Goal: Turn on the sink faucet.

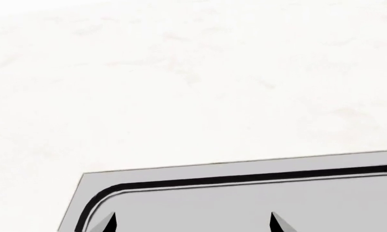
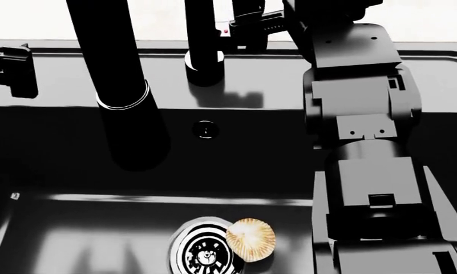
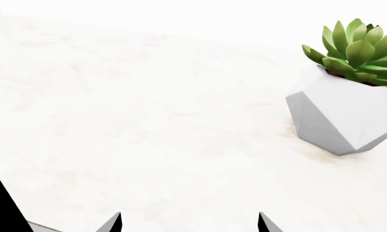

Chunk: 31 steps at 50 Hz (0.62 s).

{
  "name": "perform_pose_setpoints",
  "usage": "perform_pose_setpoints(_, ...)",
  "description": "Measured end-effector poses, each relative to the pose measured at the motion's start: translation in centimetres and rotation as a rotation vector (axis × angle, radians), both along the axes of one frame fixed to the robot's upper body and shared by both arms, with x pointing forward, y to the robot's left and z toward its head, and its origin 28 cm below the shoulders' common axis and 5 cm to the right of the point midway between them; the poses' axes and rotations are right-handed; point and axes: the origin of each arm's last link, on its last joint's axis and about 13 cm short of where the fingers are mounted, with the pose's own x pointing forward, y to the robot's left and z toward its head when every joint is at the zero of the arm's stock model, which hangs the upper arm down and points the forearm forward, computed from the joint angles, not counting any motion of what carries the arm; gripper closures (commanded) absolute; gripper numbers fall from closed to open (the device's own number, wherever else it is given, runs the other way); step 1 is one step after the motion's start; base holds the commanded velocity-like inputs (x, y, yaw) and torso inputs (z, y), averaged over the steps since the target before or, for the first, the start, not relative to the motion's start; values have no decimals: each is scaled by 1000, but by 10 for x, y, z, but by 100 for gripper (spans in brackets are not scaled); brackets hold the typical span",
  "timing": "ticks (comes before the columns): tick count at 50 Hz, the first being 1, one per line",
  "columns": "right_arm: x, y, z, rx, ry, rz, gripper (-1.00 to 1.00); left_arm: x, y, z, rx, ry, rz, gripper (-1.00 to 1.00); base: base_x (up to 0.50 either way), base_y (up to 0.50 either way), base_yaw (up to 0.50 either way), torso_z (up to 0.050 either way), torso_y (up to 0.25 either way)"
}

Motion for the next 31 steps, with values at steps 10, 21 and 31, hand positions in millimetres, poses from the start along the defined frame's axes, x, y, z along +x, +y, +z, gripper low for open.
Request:
perform_pose_setpoints(10, 0, -1, -2, -3, 0, -18, -100, 0, 0, -4, -6, 11, 1, -100, 0, 0, 0, 0, 0)
perform_pose_setpoints(21, 0, -7, -2, 10, -6, -58, -100, 0, 0, -6, -10, 19, 1, -100, 0, 0, 0, 0, 0)
perform_pose_setpoints(31, 0, -10, -4, 28, -2, -73, -100, 1, -2, -7, -10, 23, -2, -100, 0, 0, 0, 0, 0)
